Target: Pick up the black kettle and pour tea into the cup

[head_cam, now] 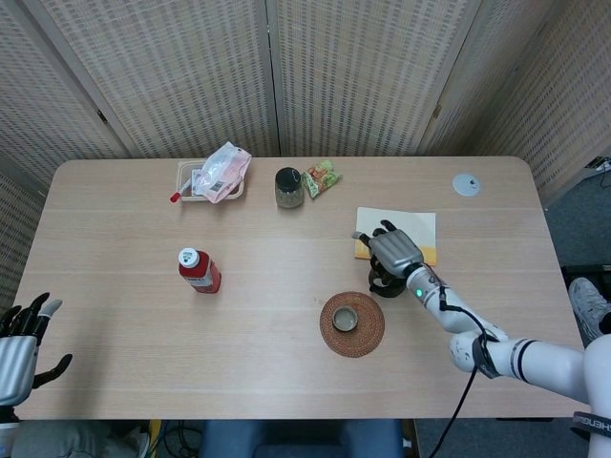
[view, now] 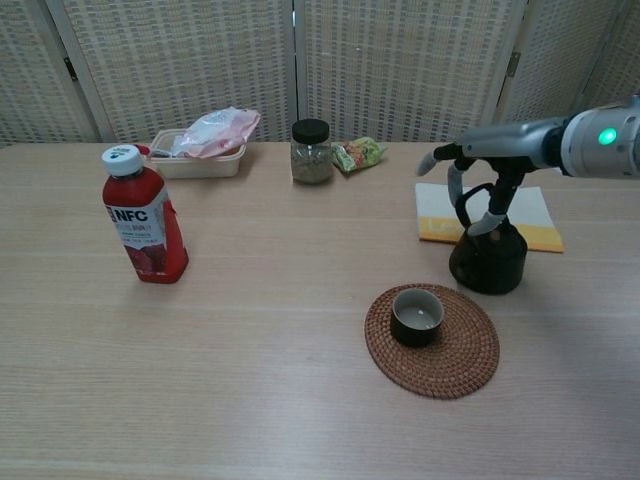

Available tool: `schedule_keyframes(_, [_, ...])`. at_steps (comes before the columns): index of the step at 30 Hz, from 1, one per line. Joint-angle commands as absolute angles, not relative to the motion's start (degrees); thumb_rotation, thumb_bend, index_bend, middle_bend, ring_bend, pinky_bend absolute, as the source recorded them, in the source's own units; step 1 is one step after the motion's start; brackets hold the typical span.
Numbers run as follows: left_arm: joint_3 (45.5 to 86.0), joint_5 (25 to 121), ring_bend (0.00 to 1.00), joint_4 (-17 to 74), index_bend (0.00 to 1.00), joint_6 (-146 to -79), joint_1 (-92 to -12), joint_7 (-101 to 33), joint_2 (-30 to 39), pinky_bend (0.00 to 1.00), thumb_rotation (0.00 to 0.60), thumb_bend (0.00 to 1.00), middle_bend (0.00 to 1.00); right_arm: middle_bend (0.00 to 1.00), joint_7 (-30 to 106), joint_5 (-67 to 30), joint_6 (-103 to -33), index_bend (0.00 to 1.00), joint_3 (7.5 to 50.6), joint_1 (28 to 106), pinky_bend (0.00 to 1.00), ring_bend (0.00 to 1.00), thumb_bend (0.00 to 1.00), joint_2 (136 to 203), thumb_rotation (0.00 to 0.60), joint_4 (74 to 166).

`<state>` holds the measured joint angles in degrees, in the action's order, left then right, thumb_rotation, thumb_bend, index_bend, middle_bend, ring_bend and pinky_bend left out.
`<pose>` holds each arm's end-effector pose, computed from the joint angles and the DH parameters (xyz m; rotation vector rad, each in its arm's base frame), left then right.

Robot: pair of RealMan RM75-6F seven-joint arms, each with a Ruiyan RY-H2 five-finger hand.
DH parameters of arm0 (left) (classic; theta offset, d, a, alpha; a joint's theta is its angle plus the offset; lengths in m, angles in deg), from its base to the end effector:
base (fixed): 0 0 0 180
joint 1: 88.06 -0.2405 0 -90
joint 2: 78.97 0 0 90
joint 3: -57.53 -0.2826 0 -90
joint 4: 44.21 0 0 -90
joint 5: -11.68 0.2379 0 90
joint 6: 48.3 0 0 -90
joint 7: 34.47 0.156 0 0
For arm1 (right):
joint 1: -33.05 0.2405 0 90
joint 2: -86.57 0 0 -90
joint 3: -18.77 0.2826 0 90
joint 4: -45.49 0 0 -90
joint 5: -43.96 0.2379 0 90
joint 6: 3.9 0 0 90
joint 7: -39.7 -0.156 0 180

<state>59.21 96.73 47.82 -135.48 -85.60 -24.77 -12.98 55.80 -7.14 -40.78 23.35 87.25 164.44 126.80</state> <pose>-0.3533 0.1777 0.1370 -1.3866 -0.8175 -0.7664 -0.1868 -0.4308 -0.0114 2.0067 -1.0167 0.6003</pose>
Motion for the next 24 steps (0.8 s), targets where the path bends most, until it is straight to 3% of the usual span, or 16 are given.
schedule_keyframes(1, [59.2, 96.8, 0.16, 47.8, 0.14, -135.4, -85.6, -24.9, -12.9, 0.09, 0.6, 0.22, 0.06, 0.41, 56.5, -8.9, -43.8, 0.15, 22.4, 85.5, 0.0, 0.16, 0.16, 161.5, 0.6, 131.4])
schedule_keyframes(14, [58.9, 97.6, 0.16, 47.5, 0.14, -135.9, -85.8, -26.1, -12.9, 0.09, 0.6, 0.22, 0.06, 0.39, 60.7, -13.2, -53.3, 0.15, 18.2, 79.2, 0.0, 0.18, 0.16, 155.3, 0.6, 143.5])
schedule_keyframes(20, [58.6, 98.0, 0.16, 47.3, 0.14, -136.8, -86.4, -26.7, -12.9, 0.09, 0.6, 0.22, 0.06, 0.28, 61.5, -16.3, -56.2, 0.25, 17.3, 76.8, 0.0, 0.18, 0.16, 154.4, 0.6, 145.0])
schedule_keyframes(24, [58.5, 97.9, 0.16, 47.2, 0.14, -137.2, -86.8, -27.2, -13.0, 0.09, 0.6, 0.22, 0.06, 0.28, 61.3, -18.0, -57.2, 0.28, 16.8, 75.4, 0.0, 0.18, 0.16, 154.4, 0.6, 144.5])
